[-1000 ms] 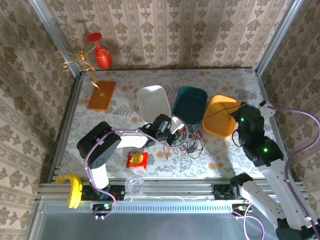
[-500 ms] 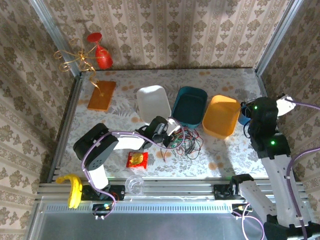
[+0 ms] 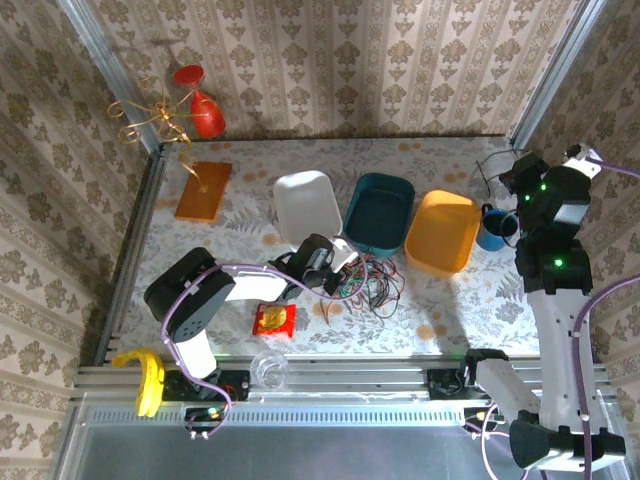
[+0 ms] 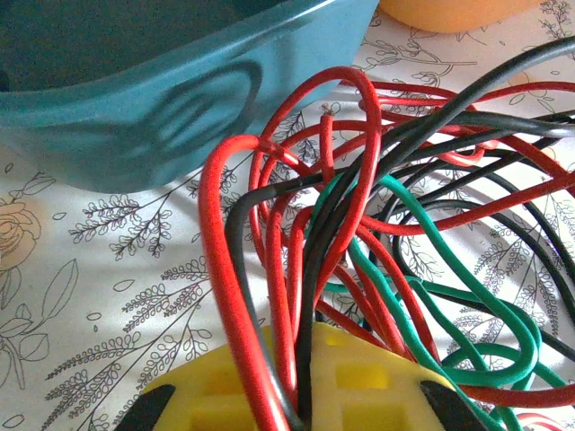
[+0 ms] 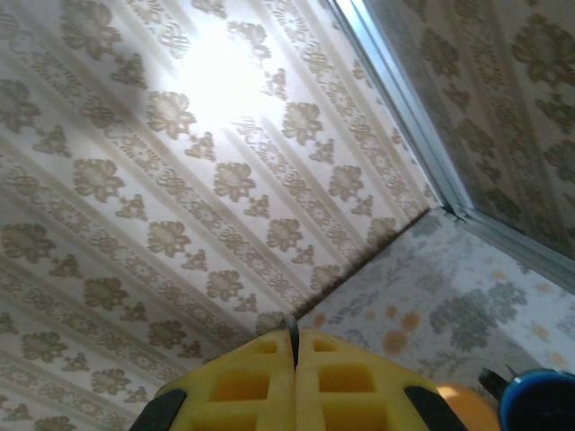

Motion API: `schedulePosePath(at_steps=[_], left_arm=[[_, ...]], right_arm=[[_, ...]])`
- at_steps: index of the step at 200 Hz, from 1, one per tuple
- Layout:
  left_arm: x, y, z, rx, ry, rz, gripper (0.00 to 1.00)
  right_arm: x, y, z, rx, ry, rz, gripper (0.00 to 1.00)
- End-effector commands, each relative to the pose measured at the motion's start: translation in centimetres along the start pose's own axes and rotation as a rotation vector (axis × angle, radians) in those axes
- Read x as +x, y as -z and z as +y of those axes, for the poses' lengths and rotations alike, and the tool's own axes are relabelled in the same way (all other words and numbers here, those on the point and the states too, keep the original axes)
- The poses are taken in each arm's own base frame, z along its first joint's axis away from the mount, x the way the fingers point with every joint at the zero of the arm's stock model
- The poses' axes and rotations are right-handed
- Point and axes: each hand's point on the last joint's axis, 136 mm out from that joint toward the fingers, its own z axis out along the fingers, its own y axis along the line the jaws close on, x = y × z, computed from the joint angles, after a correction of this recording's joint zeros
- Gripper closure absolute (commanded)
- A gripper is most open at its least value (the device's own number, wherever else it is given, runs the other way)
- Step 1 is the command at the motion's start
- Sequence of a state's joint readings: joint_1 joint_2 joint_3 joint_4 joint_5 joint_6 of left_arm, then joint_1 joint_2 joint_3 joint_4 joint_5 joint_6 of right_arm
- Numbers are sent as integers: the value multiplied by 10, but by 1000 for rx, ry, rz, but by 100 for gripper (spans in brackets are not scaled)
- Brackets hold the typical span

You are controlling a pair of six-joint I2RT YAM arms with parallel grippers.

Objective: Untangle the cables

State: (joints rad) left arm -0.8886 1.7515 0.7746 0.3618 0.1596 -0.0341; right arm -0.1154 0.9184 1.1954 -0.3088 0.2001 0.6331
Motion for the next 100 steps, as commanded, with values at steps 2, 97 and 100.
schedulePosePath(at_steps=[2,97,100], left_arm=[[7,5,6,-25,24,25,100],[6,6,5,-25,22,16,100],[7,6,5,-26,22,18,100]], right_arm=[[-6,-8,21,-90,20,1,100],[110,-58,-29,-3,-27,273,100],[115,-58,-34,8,-25,281,100]])
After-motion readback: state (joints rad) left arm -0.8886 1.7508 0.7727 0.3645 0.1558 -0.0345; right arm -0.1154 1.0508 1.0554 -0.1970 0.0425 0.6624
